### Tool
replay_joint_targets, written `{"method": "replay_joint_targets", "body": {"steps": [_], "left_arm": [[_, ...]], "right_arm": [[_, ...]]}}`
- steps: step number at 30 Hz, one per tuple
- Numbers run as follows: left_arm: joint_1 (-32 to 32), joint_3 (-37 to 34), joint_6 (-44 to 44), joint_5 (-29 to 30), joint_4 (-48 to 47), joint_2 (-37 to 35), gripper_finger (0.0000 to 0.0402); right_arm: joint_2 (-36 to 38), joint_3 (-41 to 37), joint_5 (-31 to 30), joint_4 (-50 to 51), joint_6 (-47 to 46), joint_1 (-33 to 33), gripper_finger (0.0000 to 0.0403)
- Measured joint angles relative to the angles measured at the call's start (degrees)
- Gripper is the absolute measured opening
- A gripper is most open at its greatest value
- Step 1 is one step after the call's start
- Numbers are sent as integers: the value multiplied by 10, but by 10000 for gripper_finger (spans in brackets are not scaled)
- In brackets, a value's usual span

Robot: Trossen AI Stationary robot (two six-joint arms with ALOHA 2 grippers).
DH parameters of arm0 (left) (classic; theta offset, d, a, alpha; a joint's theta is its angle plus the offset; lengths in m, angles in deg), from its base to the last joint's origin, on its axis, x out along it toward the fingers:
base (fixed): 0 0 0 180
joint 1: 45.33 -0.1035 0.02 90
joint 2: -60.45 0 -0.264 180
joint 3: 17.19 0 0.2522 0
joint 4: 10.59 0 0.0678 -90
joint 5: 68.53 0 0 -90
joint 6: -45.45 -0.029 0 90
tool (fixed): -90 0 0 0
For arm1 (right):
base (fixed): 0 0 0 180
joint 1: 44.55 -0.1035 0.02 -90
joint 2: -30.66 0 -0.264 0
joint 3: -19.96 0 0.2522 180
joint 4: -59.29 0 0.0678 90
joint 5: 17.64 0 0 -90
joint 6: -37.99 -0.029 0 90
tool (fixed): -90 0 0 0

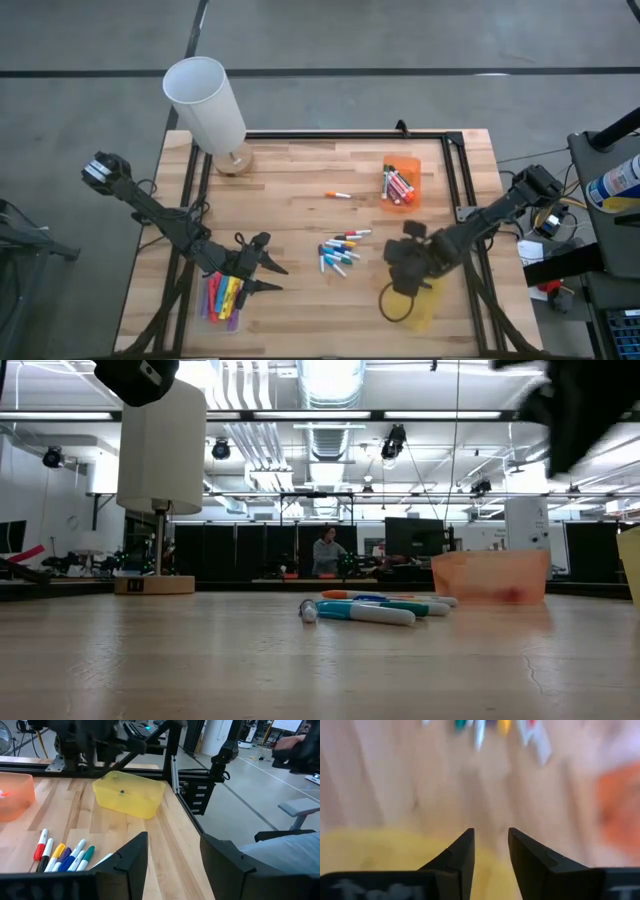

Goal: Pick & Place Markers
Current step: Put the orange highlighter pen into the yellow bin

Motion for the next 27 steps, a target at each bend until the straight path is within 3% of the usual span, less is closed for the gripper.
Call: {"method": "replay_joint_targets", "body": {"steps": [3,7,14,27], "left_arm": [[0,0,0,0,0,0,174],[0,0,3,0,0,0,174],[0,0,3,0,0,0,174],[0,0,3,0,0,0,174]], "right_arm": [[0,27,-40,-17,80,43,105],[0,50,-44,-63,138,114,103],[-1,66,-3,-149,279,219,130],[-19,58,100,-253,379,380,201]]}}
